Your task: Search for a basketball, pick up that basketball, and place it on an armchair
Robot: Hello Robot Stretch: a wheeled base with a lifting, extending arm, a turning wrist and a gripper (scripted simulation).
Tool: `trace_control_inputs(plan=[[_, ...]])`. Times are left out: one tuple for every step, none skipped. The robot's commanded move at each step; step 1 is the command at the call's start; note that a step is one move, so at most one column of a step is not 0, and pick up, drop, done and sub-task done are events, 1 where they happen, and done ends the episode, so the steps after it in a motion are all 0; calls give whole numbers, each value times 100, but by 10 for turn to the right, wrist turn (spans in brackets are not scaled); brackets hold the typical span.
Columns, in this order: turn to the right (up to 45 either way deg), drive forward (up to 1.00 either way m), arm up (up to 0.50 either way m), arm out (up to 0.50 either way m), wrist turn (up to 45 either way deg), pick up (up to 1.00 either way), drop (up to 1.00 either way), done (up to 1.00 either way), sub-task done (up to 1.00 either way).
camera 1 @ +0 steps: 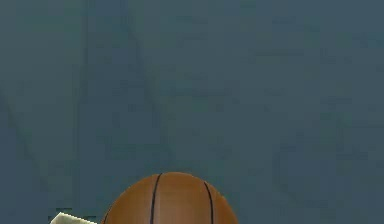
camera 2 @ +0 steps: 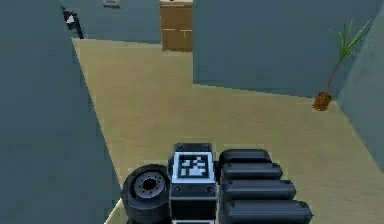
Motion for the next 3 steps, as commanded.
trace_control_inputs(plan=[[450,0,0,0,0,0,0,0,0],[450,0,0,0,0,0,0,0,0],[300,0,0,0,0,0,0,0,0]])
